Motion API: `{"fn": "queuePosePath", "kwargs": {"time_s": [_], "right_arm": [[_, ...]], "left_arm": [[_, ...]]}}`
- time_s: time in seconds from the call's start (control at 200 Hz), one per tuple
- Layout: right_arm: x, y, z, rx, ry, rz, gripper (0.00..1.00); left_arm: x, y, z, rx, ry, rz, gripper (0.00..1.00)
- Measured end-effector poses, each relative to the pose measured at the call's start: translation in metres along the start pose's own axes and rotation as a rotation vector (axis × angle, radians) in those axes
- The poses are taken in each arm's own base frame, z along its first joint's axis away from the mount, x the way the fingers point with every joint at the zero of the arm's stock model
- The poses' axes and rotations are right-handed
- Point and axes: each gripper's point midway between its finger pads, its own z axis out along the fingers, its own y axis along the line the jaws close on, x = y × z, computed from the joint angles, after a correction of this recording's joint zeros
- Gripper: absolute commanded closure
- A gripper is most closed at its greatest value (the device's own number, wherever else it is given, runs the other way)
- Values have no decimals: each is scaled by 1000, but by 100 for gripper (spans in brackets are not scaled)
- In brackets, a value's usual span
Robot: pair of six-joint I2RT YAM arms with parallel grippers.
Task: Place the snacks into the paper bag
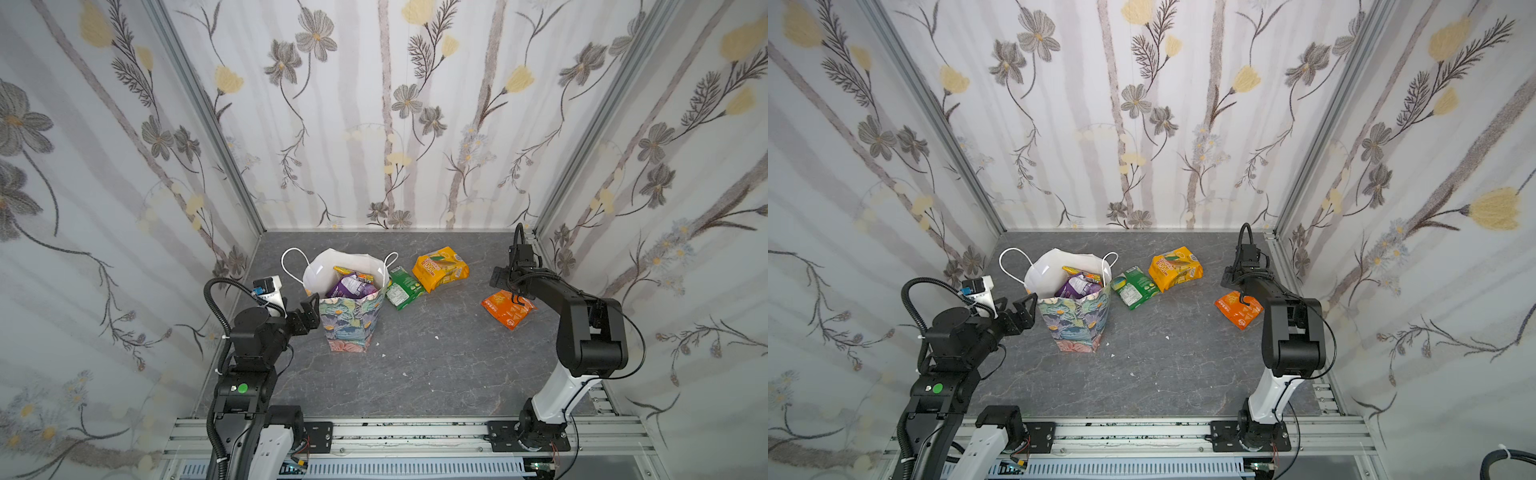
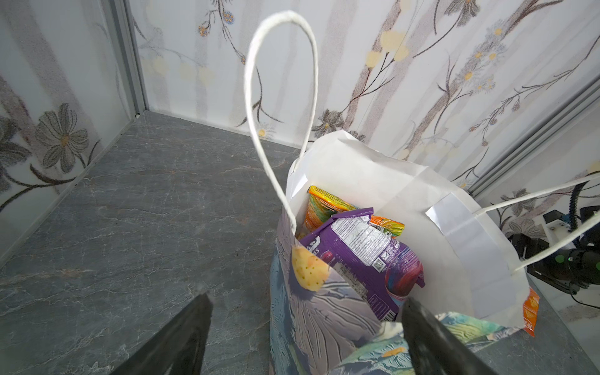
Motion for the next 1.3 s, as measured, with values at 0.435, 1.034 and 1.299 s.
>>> {"fn": "queuePosePath", "kwargs": {"time_s": [0.435, 1.034, 1.299], "right_arm": [[3, -4, 30, -83, 0, 53, 0], [59, 27, 3, -331, 55, 124, 2], [127, 80, -54, -531, 108, 96, 3]], "left_arm": [[1, 0, 2, 2, 8, -1, 9], [1, 0, 1, 2, 3, 0, 9], [1, 0, 1, 1, 5, -1, 9]]}}
